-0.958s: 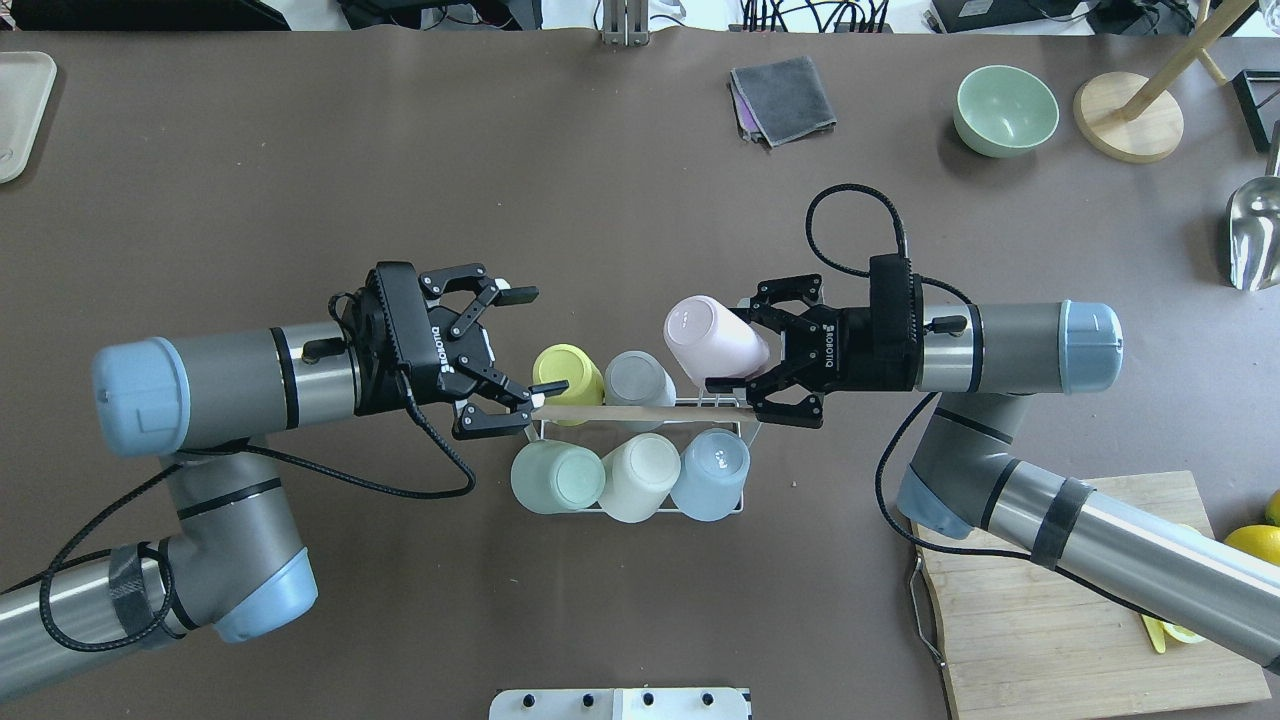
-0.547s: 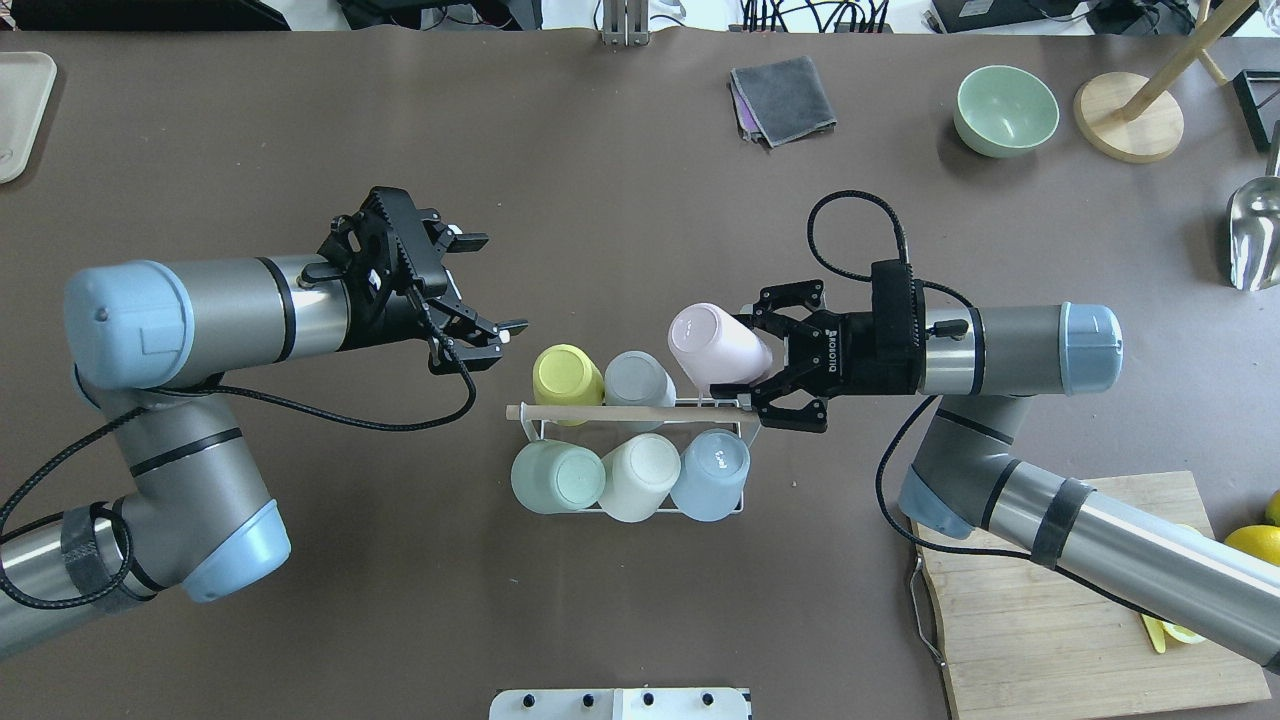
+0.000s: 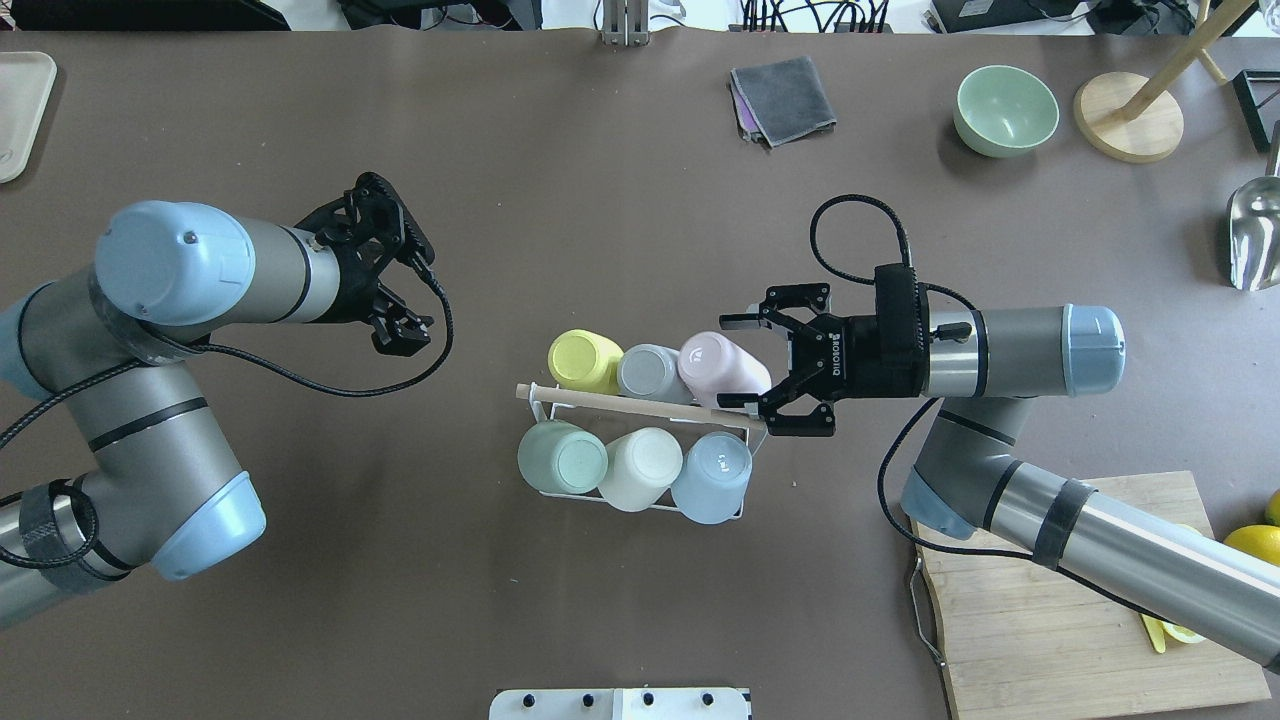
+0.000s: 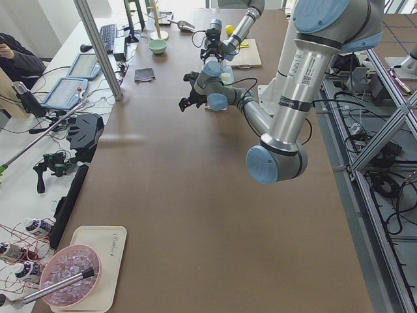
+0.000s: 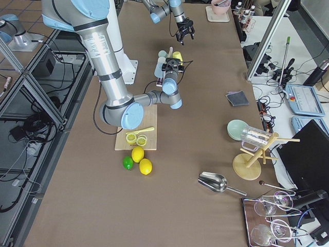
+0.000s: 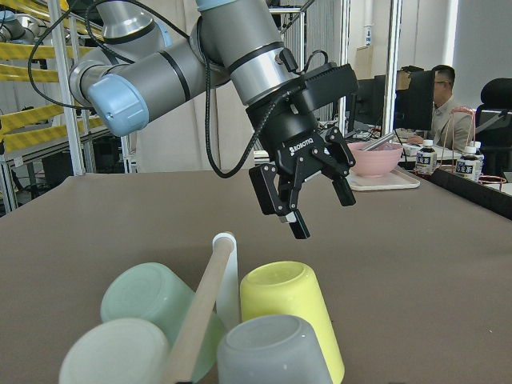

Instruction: Place cup on cup holder

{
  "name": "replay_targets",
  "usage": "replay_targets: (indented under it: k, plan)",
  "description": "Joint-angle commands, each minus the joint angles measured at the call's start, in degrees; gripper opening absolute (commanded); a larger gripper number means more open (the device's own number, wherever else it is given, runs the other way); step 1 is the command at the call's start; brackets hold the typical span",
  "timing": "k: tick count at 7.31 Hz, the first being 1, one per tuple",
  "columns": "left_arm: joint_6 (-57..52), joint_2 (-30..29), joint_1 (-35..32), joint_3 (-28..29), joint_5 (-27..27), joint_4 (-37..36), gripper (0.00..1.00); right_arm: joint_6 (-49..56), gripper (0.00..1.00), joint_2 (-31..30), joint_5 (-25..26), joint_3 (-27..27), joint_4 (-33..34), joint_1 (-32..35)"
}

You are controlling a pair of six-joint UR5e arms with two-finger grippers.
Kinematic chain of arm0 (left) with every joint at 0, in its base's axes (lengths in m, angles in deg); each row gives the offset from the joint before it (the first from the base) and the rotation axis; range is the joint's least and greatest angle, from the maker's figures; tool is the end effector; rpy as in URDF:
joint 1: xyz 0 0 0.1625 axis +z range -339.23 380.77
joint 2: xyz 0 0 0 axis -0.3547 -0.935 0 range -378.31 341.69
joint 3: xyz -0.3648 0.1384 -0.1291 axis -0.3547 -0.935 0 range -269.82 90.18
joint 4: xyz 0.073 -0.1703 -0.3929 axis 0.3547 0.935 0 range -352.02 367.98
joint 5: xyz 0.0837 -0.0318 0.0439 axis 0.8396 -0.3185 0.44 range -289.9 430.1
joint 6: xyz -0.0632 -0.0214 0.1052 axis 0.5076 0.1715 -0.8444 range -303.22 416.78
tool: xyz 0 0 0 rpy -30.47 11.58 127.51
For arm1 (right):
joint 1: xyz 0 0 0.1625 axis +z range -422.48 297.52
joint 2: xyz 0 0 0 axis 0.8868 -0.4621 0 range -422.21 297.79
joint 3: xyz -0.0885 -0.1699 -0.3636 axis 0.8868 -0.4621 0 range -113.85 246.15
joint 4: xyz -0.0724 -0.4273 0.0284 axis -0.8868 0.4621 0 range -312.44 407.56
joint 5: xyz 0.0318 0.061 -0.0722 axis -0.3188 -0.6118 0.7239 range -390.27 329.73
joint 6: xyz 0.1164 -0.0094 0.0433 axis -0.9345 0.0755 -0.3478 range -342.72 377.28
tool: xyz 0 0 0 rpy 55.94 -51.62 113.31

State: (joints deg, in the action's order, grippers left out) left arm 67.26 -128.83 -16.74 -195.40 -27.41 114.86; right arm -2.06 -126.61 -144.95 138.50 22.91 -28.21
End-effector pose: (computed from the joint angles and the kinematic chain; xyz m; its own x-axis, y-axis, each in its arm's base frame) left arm 0.4338 -0.4807 0.2985 0.5991 0.7692 -0.2225 -0.3749 0.5150 0.7709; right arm -0.4738 -0.4211 0.3309 0.0611 -0.9959 0.0667 -0.4934 0.0279 0.8694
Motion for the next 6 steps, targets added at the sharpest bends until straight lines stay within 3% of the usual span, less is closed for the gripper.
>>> replay_targets:
  k: [1,2,3,4,6]
  plan:
    - [0.9,4.9,-0.7,0.1,-2.3,-6.4,0.99,-0.1,1.00,-0.1,0.1,0.1,-0.1,0.2]
    - [6.5,8.2,-3.4,1.1,-7.5,-2.5,0.99,-0.2,1.00,-0.1,-0.1,0.6,-0.1,1.3]
    - [8.3,13.1,-5.9,0.6,-11.2,0.9,0.99,-2.2,1.00,-0.2,-3.4,0.9,0.0,4.1]
    - [8.3,17.7,-10.5,0.6,-16.7,2.9,0.99,-3.7,1.00,-0.4,-8.9,1.8,0.9,8.0]
    - [7.6,25.7,-24.5,0.6,-31.6,3.3,0.99,-3.7,1.00,-1.6,-24.6,3.3,14.2,18.1]
